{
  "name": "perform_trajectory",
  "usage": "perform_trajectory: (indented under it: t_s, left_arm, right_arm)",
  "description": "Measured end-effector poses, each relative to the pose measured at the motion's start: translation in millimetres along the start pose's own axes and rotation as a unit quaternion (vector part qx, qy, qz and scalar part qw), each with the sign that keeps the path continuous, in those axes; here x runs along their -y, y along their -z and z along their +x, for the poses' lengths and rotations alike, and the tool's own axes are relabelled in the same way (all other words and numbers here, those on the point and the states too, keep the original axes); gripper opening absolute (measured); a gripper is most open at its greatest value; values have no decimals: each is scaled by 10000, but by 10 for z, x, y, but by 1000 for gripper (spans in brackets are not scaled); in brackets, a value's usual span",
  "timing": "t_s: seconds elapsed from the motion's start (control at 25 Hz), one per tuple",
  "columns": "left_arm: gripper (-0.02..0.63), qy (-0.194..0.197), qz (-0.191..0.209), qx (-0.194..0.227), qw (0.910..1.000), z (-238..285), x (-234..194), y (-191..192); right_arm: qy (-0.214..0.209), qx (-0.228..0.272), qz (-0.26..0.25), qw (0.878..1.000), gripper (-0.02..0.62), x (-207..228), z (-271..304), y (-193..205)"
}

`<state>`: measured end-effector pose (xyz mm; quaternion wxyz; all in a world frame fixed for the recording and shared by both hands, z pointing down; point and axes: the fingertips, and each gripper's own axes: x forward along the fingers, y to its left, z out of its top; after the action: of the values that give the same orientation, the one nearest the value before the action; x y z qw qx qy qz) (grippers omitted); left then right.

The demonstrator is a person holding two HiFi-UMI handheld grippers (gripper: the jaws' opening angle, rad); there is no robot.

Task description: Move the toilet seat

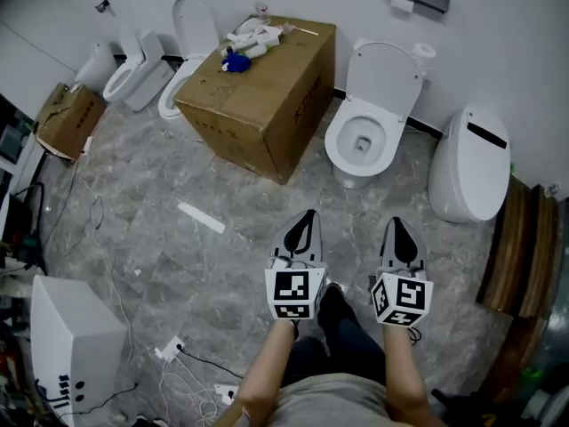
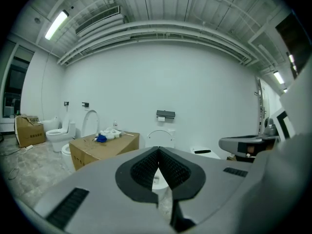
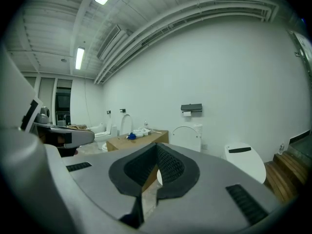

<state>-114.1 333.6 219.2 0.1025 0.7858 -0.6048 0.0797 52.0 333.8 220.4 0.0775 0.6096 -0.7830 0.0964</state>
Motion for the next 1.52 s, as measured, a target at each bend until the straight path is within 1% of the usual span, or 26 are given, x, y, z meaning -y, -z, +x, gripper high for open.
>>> perform_trajectory:
  t_s: [0.16,0.36,0.64,0.88,1.12,1.52]
  left_arm:
    - [14,13,-15,18,10000,417,22,-132]
    - [14,45,-16,-14,10000,819,20,-241]
    - [14,11,-5,-95,10000,1226,-117,-285]
    - [14,46,-62,-132,9999,1625,-311,-333]
    - [14,246,-26,-186,9995,2134,-517,-450]
    - [14,572,50,-417,9975,2969,-911,-490]
  right_arm:
    - [0,-9,-26,10000,15,208,359,-104]
    - [23,-59,49,10000,15,390,729,-169]
    - [-10,-121,71,9999,15,458,1153,-204]
    - [106,-108,95,9998,15,506,1540,-282]
    - [328,-132,145,9993,15,590,2044,-404]
    - [576,-299,233,9976,15,601,2876,-429]
